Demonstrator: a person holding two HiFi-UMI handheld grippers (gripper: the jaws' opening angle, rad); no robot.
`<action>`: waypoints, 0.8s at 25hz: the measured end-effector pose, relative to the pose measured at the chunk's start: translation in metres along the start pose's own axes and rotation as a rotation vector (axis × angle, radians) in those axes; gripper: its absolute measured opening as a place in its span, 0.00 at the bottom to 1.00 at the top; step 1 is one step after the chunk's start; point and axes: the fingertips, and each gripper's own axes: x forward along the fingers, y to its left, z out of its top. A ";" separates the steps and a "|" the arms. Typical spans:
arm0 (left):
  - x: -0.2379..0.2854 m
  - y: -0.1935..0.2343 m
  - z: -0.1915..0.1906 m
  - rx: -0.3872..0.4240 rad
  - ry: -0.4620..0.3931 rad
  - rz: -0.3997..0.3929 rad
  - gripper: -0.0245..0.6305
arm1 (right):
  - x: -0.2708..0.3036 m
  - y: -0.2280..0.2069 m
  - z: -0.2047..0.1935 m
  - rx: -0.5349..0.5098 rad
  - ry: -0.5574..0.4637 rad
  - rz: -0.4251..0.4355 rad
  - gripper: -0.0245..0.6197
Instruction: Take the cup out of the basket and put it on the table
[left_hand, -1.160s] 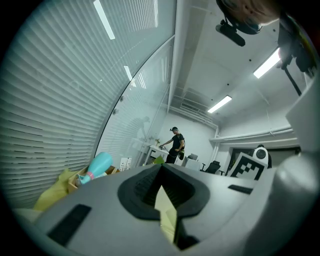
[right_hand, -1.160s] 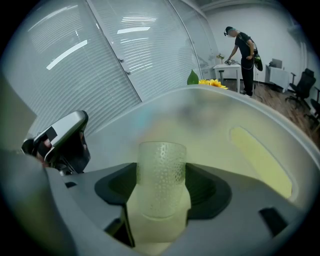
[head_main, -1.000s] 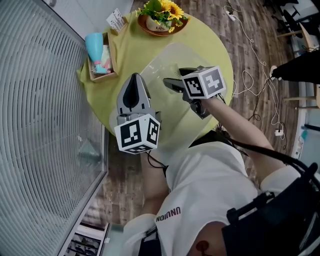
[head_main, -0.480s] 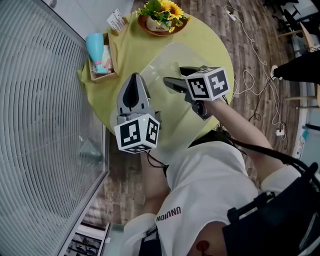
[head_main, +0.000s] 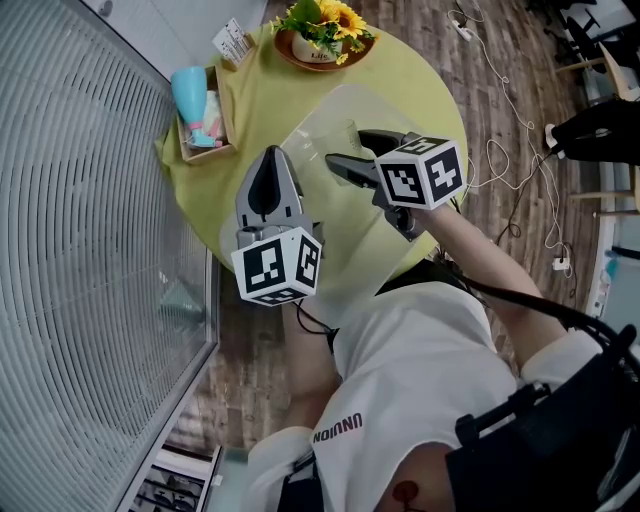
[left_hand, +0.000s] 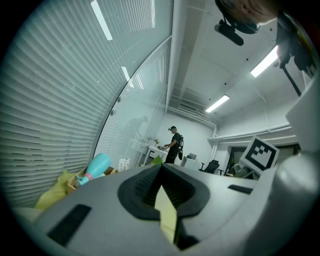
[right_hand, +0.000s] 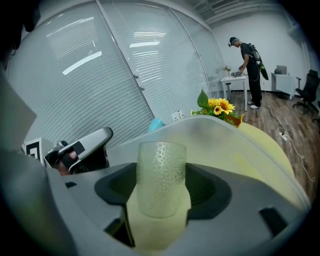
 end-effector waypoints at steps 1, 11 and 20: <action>0.000 0.000 0.000 0.001 -0.001 -0.001 0.06 | -0.001 0.000 0.001 -0.004 -0.006 -0.001 0.53; -0.001 -0.002 0.002 -0.004 -0.010 -0.006 0.06 | -0.011 0.006 0.012 -0.019 -0.071 0.009 0.53; 0.001 -0.003 0.001 -0.006 -0.010 -0.019 0.06 | -0.015 0.010 0.022 -0.054 -0.134 0.002 0.53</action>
